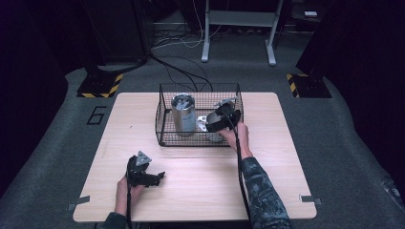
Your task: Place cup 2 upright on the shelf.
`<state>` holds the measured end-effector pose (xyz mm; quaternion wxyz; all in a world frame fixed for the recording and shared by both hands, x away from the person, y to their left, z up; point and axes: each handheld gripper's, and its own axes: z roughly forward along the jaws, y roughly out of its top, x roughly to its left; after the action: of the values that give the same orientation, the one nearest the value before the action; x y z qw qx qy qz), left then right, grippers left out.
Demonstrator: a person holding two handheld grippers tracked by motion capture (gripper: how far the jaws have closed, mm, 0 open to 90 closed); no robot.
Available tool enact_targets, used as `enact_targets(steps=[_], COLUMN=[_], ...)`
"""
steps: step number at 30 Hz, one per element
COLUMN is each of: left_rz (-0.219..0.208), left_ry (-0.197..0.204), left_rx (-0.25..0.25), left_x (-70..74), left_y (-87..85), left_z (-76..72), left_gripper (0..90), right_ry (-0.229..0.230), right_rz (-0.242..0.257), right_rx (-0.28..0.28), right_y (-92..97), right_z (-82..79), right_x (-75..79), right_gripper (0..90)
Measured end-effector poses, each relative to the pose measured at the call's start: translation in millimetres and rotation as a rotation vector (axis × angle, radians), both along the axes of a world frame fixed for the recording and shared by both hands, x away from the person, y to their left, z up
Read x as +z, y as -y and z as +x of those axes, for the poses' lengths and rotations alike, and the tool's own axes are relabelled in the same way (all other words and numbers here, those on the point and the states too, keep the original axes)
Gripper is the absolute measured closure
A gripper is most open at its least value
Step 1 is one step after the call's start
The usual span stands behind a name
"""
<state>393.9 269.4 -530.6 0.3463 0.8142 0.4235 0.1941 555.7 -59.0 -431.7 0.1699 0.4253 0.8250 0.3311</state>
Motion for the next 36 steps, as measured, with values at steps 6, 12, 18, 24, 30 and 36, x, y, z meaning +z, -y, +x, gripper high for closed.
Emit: enact_targets(steps=[6, 12, 18, 24, 30, 36], left_rz=[-0.001, 0.000, 0.000, 0.000, 0.000, 0.002], left_ry=[0.001, 0.000, 0.001, 0.001, 0.001, 0.002], left_rx=[0.000, 0.000, 0.000, 0.000, 0.000, 0.004], left_x=[-0.1, 0.0, 0.0, 0.0, 0.0, 0.0], left_y=[0.1, 0.1, 0.0, 0.0, 0.0, 0.2], left_z=[0.0, 0.0, 0.0, 0.0, -0.1, -0.2], left_gripper=[5.4, 5.5, 5.4, 5.5, 5.4, 5.4], right_ry=[0.029, 0.053, 0.084, 0.097, 0.104, 0.118], right_rz=[-0.009, -0.009, 0.010, 0.025, 0.024, 0.011], right_rx=[0.004, 0.015, 0.028, 0.039, 0.052, 0.051], right_y=[-1.4, -0.2, 4.6, 12.6, 23.5, 36.4], right_z=[-2.5, -8.0, -18.7, -30.4, -47.4, -65.2], right_x=[9.4, 21.7, 37.3, 50.9, 59.9, 57.4], right_gripper=[0.0, 0.0, 0.0, 0.0, 0.0, 0.0])
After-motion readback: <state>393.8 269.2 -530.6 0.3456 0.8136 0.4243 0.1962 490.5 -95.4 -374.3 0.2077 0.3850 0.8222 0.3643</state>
